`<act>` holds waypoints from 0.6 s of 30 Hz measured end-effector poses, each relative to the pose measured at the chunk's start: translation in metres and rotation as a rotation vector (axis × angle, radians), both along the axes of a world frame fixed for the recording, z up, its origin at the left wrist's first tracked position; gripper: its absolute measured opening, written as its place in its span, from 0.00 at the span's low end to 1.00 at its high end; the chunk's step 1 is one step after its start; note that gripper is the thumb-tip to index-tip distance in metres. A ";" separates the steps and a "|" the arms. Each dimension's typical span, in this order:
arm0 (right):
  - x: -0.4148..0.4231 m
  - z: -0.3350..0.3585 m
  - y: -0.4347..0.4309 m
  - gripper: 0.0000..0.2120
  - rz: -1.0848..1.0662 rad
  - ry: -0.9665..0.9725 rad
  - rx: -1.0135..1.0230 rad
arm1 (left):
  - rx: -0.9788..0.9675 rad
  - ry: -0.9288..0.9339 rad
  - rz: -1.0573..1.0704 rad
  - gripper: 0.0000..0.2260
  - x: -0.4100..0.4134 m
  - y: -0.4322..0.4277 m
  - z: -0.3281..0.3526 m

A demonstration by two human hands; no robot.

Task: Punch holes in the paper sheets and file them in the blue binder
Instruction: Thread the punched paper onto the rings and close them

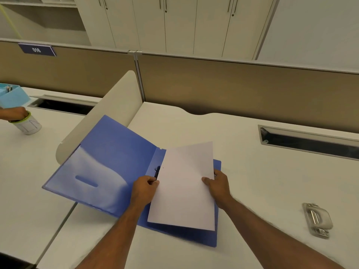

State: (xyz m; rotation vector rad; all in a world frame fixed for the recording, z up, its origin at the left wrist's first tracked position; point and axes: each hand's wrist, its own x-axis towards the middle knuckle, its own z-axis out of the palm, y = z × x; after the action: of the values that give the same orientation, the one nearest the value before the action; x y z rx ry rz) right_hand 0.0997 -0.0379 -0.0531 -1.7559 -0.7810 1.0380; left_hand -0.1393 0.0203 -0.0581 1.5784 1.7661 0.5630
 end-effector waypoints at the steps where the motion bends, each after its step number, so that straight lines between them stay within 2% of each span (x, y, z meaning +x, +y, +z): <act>1: 0.000 0.001 0.000 0.16 -0.004 -0.001 0.003 | 0.008 0.007 -0.010 0.11 0.001 -0.001 0.001; 6: 0.005 0.008 -0.004 0.09 -0.019 -0.040 -0.002 | -0.003 -0.012 -0.037 0.10 0.001 -0.004 -0.004; 11: 0.009 0.010 -0.013 0.11 -0.021 -0.018 -0.009 | 0.026 -0.012 -0.065 0.10 0.004 -0.009 -0.006; 14: 0.009 0.012 -0.013 0.12 -0.034 0.002 -0.005 | 0.086 -0.068 0.014 0.09 -0.003 -0.013 -0.010; 18: 0.009 0.015 -0.010 0.12 -0.048 0.046 -0.003 | 0.130 -0.041 0.122 0.08 -0.011 -0.020 -0.010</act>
State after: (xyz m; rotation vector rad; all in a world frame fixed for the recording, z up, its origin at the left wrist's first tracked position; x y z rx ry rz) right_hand 0.1092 -0.0479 -0.0381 -1.7394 -0.7055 1.0438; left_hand -0.1501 0.0000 -0.0686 1.5405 1.8358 0.7774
